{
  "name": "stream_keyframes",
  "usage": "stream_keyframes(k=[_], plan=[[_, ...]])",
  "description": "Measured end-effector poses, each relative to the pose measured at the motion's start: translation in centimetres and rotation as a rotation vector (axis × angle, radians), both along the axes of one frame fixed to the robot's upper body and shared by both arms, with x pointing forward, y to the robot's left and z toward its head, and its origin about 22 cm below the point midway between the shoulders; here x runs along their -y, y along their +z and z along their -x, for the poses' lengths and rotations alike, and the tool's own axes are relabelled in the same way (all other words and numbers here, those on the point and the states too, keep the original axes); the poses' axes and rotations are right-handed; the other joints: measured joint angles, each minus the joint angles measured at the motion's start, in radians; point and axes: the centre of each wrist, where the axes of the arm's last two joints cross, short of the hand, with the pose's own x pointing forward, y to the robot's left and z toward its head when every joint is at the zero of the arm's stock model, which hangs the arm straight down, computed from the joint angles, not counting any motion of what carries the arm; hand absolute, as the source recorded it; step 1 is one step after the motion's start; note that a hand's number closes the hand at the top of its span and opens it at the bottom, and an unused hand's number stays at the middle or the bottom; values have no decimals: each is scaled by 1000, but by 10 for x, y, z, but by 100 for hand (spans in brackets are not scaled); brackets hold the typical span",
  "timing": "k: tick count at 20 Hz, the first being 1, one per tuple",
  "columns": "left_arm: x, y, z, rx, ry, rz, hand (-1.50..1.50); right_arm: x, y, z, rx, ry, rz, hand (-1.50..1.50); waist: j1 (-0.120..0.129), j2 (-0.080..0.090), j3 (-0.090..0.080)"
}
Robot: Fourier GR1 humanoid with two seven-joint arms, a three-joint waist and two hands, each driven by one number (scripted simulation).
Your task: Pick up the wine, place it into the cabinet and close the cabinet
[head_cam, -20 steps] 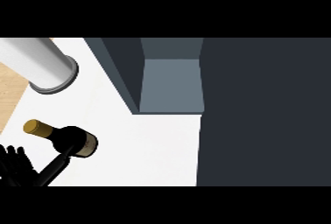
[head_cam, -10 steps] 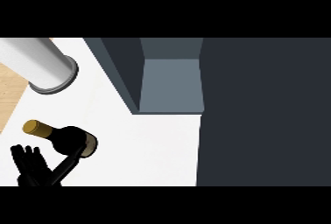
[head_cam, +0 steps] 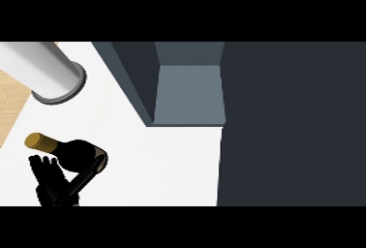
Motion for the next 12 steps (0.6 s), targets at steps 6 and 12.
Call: stream_keyframes(k=[6, 12], plan=[[-10, -16, 1, 22, 11, 21, -150, 0, -4, 3, 6, 2, 7, -150, 0, 0, 0], [-14, -32, 0, 100, 0, 69, -150, -6, 4, -1, 10, -3, 9, -150, 0, 0, 0]])
